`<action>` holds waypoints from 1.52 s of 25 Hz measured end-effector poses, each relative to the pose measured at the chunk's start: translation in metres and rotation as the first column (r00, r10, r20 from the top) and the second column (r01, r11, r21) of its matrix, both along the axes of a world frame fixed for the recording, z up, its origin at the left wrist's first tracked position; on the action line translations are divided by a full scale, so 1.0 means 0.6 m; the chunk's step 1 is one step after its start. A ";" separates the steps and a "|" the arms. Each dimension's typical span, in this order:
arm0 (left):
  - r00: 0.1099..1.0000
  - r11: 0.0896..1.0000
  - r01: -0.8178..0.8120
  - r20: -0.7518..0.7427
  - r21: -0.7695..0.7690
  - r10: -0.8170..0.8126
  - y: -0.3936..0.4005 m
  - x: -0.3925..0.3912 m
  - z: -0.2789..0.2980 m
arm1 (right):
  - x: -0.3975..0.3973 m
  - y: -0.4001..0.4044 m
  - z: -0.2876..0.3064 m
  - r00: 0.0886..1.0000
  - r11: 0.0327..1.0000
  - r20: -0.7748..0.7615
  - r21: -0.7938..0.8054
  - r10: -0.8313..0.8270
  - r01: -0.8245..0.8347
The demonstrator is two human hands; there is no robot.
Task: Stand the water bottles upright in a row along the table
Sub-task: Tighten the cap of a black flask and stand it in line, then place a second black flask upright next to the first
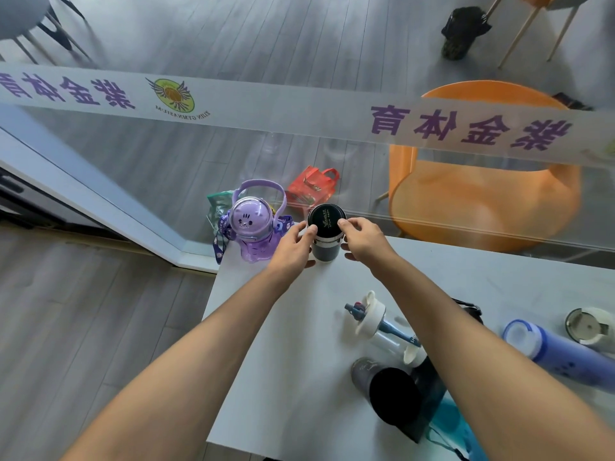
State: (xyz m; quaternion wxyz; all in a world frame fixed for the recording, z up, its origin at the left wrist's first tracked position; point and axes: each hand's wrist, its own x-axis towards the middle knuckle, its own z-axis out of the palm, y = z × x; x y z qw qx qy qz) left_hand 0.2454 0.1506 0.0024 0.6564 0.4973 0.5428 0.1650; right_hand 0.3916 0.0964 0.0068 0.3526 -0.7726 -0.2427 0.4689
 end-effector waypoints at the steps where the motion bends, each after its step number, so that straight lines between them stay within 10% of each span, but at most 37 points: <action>1: 1.000 1.000 -0.018 -0.012 -0.006 0.018 -0.005 -0.001 0.004 | 0.002 -0.008 0.009 1.000 1.000 0.007 -0.007 -0.003 0.003; 20: 0.925 0.926 0.378 0.047 -0.006 -0.377 -0.365 -0.114 0.056 | -0.144 -0.438 0.068 0.933 0.934 -0.068 0.031 -0.354 0.356; 38: 0.999 0.974 0.049 0.007 0.220 -0.052 -0.431 -0.061 0.090 | -0.078 -0.454 0.055 0.977 0.950 -0.131 0.241 -0.170 0.197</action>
